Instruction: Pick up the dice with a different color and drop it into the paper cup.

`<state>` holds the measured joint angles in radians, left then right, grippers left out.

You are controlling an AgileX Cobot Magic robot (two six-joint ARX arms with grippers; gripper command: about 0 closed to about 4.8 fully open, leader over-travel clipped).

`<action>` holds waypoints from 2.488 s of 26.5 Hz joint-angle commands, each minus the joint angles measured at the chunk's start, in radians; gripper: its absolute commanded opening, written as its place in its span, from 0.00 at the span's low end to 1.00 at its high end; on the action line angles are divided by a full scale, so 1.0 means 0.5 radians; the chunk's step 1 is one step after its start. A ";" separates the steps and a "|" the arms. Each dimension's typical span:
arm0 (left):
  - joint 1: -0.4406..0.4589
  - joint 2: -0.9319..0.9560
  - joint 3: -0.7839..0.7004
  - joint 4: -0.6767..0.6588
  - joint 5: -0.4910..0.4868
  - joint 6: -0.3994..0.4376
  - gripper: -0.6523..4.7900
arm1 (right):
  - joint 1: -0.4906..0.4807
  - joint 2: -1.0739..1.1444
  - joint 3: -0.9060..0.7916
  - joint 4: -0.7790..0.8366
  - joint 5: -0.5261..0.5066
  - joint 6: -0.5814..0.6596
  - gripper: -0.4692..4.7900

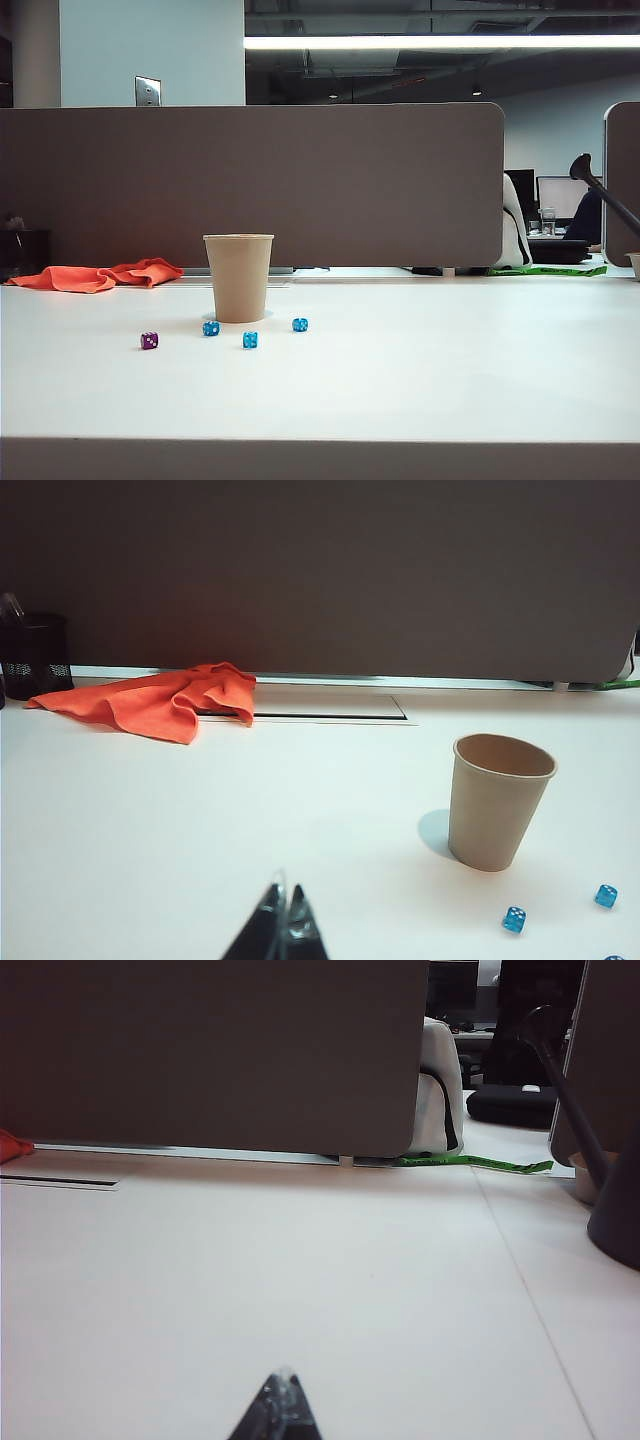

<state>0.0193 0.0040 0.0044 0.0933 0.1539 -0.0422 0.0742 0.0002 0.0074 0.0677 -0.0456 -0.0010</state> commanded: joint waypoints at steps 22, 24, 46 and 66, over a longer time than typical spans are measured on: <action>0.000 0.002 0.047 -0.040 0.285 -0.037 0.11 | -0.001 0.005 0.150 -0.154 0.002 0.021 0.08; -0.001 0.002 0.123 -0.147 0.284 -0.036 0.11 | -0.001 0.013 0.275 -0.300 -0.005 -0.007 0.08; -0.001 0.480 0.707 -0.799 0.731 0.307 0.11 | 0.467 1.746 1.542 -0.942 -0.390 -0.076 0.08; -0.214 1.210 0.865 -0.656 0.748 0.865 0.11 | 1.128 2.188 1.649 -0.504 0.056 0.038 0.08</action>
<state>-0.0658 0.5957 0.4305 -0.2787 0.5381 0.3401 0.6346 1.0874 0.8288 -0.2276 -0.0189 -0.0170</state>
